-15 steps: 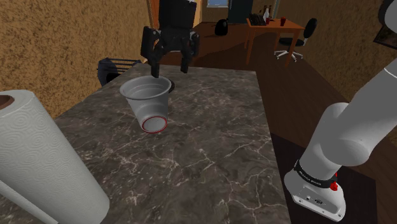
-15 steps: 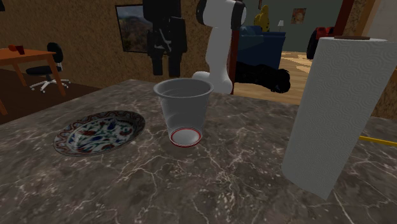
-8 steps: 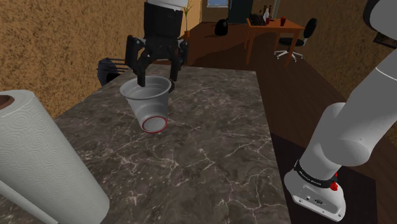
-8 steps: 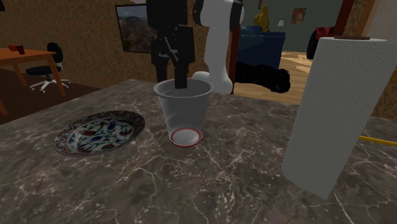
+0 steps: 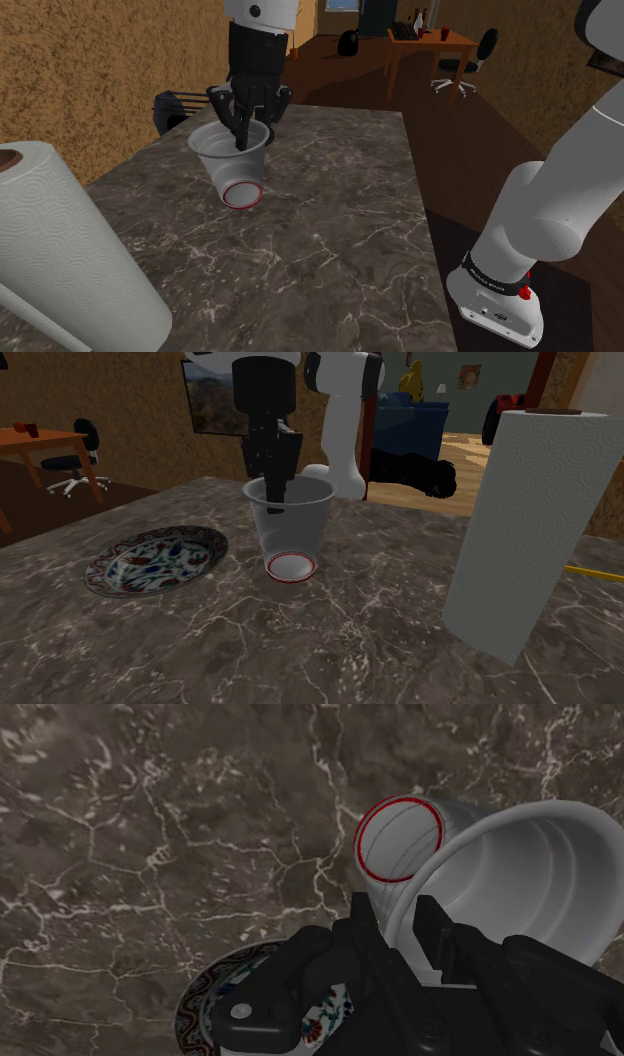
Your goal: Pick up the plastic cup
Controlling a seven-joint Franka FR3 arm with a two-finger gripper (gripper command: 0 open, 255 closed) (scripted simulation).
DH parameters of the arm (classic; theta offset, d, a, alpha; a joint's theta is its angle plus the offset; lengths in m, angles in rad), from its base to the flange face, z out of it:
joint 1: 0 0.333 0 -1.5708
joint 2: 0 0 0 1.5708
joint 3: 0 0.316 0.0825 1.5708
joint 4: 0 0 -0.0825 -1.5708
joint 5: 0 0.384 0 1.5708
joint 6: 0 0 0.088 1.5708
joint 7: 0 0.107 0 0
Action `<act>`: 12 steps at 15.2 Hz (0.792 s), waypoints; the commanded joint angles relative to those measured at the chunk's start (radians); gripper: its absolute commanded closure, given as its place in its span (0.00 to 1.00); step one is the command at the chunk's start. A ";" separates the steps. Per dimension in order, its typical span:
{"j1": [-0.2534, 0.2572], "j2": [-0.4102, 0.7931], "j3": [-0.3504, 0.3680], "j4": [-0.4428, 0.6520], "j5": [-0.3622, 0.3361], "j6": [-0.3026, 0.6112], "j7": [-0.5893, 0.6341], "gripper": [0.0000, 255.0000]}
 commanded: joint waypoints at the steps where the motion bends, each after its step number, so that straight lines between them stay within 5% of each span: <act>1: 0.000 0.000 0.000 -0.001 0.000 0.000 0.000 1.00; 12: -0.003 0.025 0.001 0.105 -0.014 -0.082 0.013 1.00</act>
